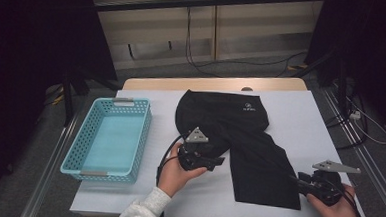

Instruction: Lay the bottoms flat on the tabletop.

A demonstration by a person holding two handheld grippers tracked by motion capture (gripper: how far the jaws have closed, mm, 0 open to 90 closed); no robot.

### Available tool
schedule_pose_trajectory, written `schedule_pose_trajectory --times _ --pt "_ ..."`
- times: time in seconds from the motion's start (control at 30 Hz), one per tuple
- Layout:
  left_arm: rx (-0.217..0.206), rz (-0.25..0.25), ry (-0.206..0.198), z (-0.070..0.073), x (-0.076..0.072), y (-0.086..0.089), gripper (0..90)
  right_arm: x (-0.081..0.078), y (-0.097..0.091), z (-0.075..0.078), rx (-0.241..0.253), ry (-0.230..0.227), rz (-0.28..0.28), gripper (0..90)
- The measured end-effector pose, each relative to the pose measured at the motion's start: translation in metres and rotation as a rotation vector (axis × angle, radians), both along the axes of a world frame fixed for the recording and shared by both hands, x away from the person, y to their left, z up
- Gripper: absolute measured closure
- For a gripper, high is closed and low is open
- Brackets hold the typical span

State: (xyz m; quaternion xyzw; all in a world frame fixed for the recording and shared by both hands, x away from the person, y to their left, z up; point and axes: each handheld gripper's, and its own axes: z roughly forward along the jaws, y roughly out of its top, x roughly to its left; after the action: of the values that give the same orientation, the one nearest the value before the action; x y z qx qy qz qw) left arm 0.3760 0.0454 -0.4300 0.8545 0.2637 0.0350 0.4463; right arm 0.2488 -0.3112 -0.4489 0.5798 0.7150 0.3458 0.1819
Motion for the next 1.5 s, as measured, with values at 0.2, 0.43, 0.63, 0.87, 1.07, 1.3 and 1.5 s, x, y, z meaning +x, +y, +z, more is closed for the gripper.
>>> schedule_pose_trajectory --times 0.2,0.43,0.63,0.87,1.07,1.3,1.5 --pt "0.081 0.013 -0.013 -0.008 0.003 0.003 49.0 0.002 0.009 -0.001 -0.017 -0.026 0.034 50.7" --pt "0.131 0.043 -0.034 -0.022 0.009 0.007 50.2 0.003 0.014 0.001 -0.005 -0.061 0.052 42.8" --pt "0.137 0.069 -0.003 -0.021 0.010 0.012 79.3 0.008 0.038 0.001 0.013 -0.072 0.136 41.3" --pt "0.121 0.079 0.047 -0.014 0.006 0.018 87.8 0.017 0.077 0.001 0.019 -0.072 0.227 39.4" --pt "0.142 0.086 0.048 -0.009 0.003 0.028 88.4 0.029 0.097 0.001 0.040 -0.072 0.263 35.2" --pt "0.079 0.147 0.017 -0.008 0.003 0.045 73.9 0.046 0.120 -0.004 0.042 -0.054 0.314 39.5" --pt "0.067 0.150 0.004 -0.010 0.002 0.048 44.9 0.053 0.143 -0.010 0.017 -0.040 0.382 45.2"
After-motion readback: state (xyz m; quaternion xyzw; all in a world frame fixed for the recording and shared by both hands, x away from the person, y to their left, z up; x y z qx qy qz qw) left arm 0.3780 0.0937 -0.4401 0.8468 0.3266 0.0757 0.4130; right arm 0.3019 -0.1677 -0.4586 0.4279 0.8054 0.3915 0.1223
